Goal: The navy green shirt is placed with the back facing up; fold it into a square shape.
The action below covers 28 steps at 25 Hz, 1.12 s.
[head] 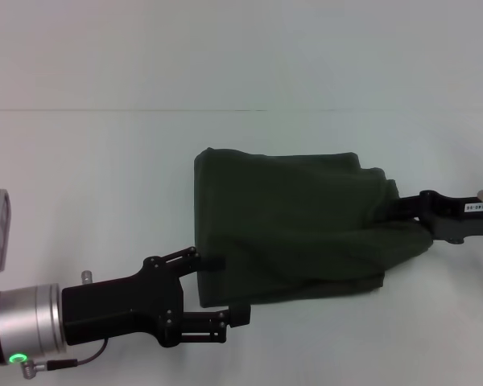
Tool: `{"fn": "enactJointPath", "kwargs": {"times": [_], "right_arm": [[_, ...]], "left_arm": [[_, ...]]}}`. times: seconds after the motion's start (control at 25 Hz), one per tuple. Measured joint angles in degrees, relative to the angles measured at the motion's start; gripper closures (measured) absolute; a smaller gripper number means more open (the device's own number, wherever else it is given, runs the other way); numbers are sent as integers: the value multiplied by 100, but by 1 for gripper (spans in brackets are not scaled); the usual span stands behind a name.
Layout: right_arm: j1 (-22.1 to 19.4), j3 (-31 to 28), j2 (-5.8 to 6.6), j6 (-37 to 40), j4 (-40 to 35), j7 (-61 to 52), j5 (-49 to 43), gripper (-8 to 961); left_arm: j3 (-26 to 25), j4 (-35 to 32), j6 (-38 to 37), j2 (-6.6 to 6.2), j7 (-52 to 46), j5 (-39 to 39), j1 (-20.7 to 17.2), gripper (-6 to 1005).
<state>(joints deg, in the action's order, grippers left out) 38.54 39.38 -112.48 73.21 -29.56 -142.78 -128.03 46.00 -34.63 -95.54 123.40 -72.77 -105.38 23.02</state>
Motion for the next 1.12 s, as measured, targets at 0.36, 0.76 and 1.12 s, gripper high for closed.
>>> {"fn": "enactJointPath", "kwargs": {"times": [0.36, 0.76, 1.12], "right_arm": [[40, 176, -48, -6, -14, 16, -4, 512], [50, 272, -83, -14, -42, 36, -2, 767], [-75, -91, -81, -5, -63, 470, 277, 943]], "left_arm": [[0, 0, 0, 2, 11, 0, -8, 49], [-3, 0, 0, 17, 17, 0, -26, 50], [6, 0, 0, 25, 18, 0, -6, 50]]}}
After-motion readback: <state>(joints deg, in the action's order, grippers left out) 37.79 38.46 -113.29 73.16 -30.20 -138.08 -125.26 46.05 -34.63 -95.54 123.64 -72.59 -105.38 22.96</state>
